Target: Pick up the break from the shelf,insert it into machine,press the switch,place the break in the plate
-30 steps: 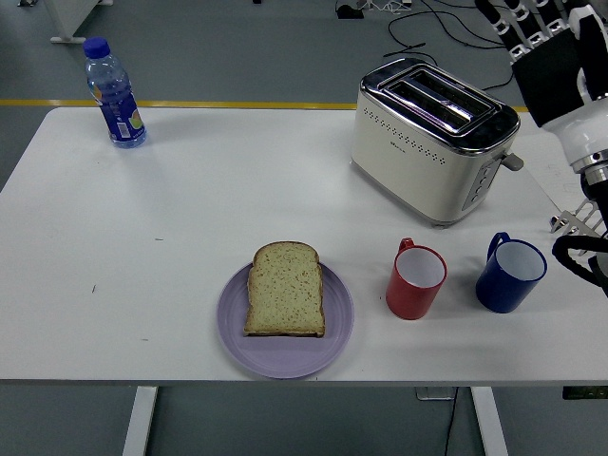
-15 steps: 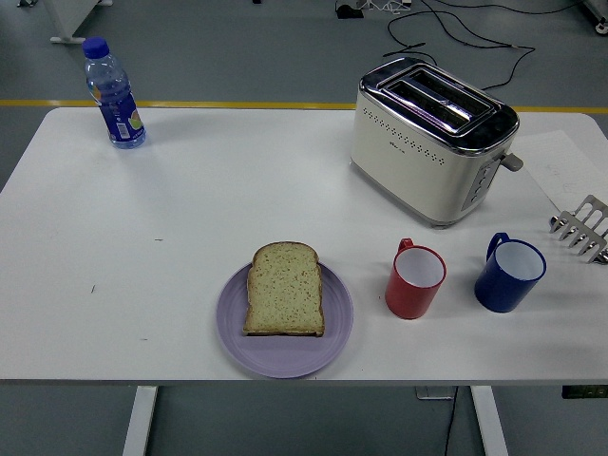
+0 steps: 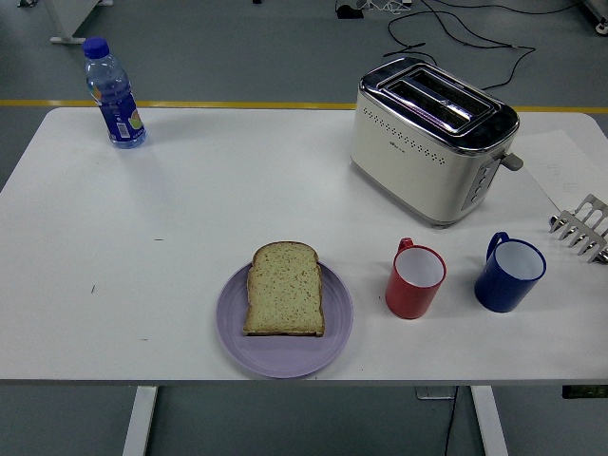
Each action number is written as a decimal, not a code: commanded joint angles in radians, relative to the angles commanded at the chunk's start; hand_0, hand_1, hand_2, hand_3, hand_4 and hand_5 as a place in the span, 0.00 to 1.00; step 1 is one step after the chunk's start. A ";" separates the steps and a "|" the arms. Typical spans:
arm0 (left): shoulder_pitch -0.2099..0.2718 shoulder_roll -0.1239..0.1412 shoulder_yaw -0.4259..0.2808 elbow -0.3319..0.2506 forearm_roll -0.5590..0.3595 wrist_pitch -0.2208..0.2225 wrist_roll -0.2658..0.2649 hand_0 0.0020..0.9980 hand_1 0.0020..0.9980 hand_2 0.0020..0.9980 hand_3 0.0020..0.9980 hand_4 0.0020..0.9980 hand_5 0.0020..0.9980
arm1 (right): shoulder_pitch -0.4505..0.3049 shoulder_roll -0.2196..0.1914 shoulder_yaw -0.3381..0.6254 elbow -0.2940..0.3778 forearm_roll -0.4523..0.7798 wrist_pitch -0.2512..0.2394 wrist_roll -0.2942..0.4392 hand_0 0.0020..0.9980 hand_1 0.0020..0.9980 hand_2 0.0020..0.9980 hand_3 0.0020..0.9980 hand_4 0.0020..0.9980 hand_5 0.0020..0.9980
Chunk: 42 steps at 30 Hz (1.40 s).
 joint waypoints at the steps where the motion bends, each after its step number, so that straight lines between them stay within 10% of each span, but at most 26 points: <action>1: 0.000 0.000 0.000 0.000 0.000 0.000 0.000 0.68 0.60 0.64 0.67 0.40 1.00 | -0.005 0.004 0.006 -0.009 0.000 0.000 -0.001 0.76 0.71 0.74 0.70 0.53 0.31; 42: -0.004 0.002 -0.042 0.000 0.054 -0.006 0.000 0.68 0.60 0.64 0.67 0.39 1.00 | -0.058 0.029 0.074 -0.073 -0.008 0.002 -0.038 0.75 0.70 0.72 0.65 0.49 0.31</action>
